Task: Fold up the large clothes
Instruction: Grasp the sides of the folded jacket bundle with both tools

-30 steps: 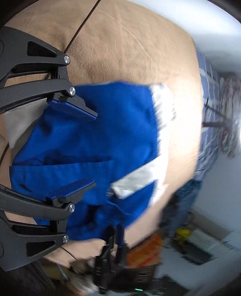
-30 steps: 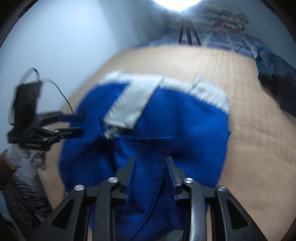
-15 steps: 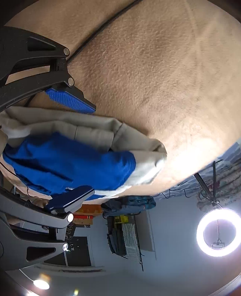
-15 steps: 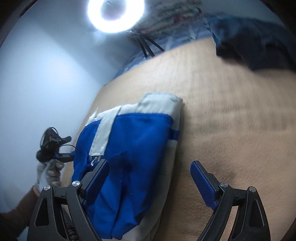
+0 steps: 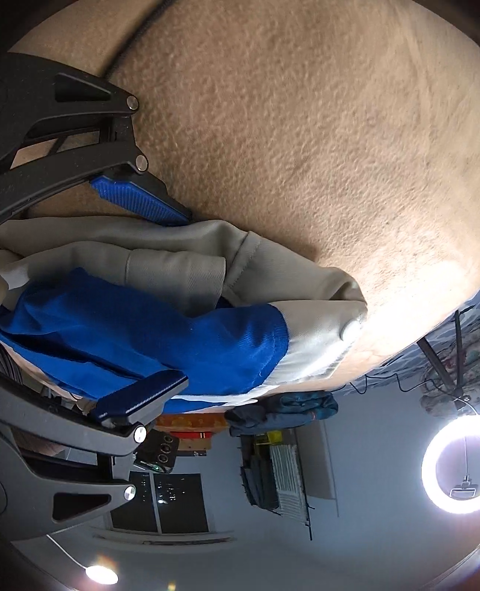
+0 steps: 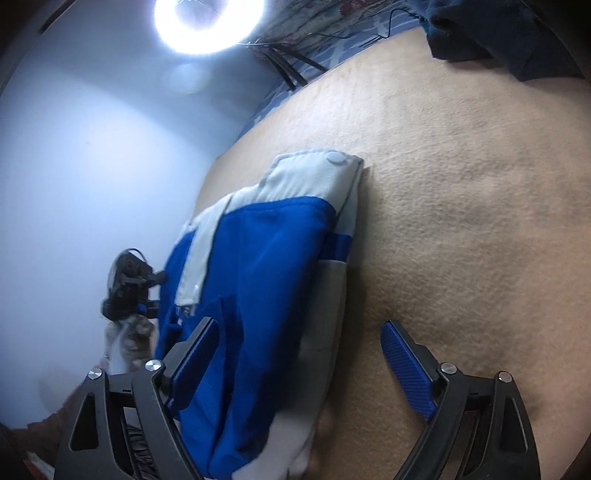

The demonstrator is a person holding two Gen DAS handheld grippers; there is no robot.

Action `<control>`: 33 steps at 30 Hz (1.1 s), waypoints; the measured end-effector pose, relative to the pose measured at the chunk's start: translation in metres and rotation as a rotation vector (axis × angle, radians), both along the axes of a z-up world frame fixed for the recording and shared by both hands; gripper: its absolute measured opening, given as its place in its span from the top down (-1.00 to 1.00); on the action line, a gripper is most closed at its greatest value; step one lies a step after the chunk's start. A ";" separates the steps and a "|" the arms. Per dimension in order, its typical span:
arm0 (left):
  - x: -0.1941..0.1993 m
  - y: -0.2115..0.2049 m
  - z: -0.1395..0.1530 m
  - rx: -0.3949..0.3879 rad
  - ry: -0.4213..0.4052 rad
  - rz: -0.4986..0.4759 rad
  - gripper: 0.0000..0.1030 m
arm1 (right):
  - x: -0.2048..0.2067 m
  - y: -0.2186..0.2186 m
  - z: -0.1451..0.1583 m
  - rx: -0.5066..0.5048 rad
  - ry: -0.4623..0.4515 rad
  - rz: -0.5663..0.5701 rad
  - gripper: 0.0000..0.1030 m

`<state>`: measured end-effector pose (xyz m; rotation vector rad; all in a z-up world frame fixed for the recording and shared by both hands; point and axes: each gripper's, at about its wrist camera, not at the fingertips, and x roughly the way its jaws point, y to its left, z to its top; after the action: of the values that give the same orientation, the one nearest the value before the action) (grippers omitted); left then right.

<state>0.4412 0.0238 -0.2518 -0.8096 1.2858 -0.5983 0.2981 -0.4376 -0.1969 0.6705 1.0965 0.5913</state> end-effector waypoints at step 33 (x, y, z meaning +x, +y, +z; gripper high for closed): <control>-0.012 -0.066 0.040 0.333 -0.225 -0.148 0.02 | 0.006 0.053 0.027 -0.119 -0.116 0.061 0.40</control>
<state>0.4297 -0.0426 -0.2115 -0.3637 1.2022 -0.5563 0.3043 -0.3846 -0.1698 0.4955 1.0379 0.6053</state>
